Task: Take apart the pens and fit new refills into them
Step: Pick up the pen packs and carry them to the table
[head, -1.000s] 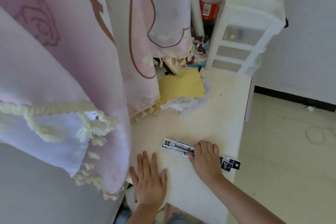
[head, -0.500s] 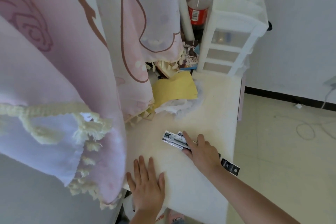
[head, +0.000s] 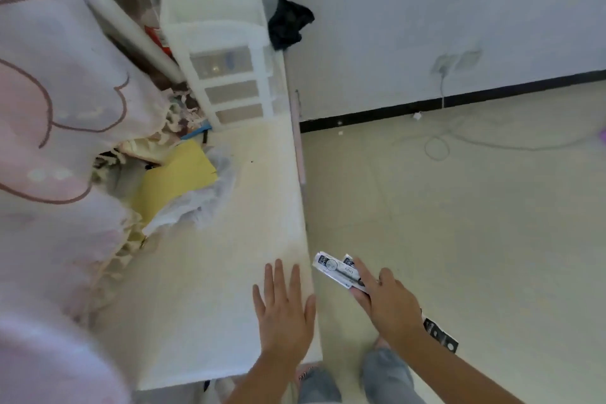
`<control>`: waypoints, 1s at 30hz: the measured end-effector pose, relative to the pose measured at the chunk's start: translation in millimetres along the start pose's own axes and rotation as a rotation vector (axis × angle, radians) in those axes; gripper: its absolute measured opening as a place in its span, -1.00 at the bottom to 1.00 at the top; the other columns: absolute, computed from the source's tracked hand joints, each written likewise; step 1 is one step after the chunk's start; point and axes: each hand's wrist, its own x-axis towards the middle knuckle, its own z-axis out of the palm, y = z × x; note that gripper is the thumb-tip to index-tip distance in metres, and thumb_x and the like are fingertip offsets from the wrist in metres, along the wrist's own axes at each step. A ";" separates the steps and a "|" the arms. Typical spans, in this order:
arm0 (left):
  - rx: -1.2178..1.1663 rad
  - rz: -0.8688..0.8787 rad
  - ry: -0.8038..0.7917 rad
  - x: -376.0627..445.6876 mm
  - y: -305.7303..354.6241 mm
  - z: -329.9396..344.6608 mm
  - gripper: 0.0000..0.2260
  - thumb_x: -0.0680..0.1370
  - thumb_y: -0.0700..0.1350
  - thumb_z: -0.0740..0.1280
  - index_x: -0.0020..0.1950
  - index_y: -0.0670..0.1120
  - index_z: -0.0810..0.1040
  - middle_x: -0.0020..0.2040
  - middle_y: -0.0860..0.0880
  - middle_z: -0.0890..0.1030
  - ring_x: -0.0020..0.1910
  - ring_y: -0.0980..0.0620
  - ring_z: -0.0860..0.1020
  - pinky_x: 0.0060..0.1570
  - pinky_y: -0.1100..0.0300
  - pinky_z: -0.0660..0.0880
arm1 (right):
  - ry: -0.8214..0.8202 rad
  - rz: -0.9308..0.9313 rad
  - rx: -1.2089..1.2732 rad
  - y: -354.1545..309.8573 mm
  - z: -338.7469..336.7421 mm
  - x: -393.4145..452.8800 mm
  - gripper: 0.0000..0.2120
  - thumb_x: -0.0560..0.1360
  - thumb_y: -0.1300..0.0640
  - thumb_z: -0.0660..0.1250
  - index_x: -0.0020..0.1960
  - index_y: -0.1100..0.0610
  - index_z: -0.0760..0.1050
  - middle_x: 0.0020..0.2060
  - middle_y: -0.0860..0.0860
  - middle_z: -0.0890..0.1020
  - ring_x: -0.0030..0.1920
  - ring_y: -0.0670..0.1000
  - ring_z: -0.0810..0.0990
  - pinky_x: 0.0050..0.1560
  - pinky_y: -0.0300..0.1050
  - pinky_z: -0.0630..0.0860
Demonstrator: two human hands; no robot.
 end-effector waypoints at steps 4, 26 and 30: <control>0.011 0.288 -0.111 25.0 91.1 16.3 -0.50 0.60 0.11 -0.25 0.26 -0.11 0.32 0.21 -0.25 0.49 0.35 -0.18 0.17 0.38 -0.03 -0.03 | 0.043 0.249 0.086 67.5 -34.8 -23.5 -0.50 0.54 -0.20 -0.28 0.18 -0.04 0.32 -0.52 0.00 0.35 -0.61 -0.08 0.07 -0.53 -0.42 -0.23; -0.494 0.756 -0.606 103.4 594.7 135.4 -0.08 0.34 0.49 -0.21 0.38 -0.16 0.27 0.40 -0.14 0.27 0.30 0.12 0.14 0.28 0.25 0.05 | 0.259 1.154 0.444 489.6 -153.0 -92.0 -0.49 0.54 -0.10 0.02 0.43 -0.11 -0.09 -0.14 0.02 0.38 -0.25 0.04 0.46 -0.30 -0.18 0.39; -0.460 0.843 -0.653 159.7 696.7 170.4 -0.22 0.40 0.37 -0.07 0.37 -0.18 0.29 0.39 -0.17 0.29 0.34 0.10 0.19 0.26 0.26 0.07 | 0.318 1.233 0.439 581.7 -175.8 -54.6 -0.49 0.54 -0.10 0.04 0.43 -0.10 -0.06 -0.16 0.03 0.39 -0.28 0.04 0.46 -0.32 -0.18 0.38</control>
